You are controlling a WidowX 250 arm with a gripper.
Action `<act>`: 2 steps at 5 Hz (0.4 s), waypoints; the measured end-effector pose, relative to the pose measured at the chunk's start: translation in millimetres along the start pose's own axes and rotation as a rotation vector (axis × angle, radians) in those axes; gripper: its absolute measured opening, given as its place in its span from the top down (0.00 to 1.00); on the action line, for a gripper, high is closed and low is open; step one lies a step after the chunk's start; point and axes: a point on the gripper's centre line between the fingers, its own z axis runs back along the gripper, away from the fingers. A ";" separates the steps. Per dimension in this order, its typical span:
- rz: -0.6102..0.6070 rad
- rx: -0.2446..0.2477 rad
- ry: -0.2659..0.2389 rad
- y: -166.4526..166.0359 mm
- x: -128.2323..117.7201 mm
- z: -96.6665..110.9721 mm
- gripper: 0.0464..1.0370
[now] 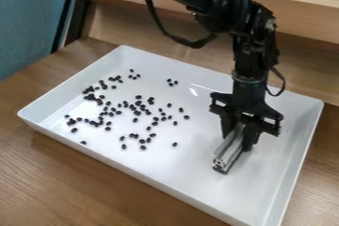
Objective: Sweep into pile
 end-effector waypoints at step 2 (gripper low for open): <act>0.042 -0.003 -0.013 49.6 7.3 -2.0 0.64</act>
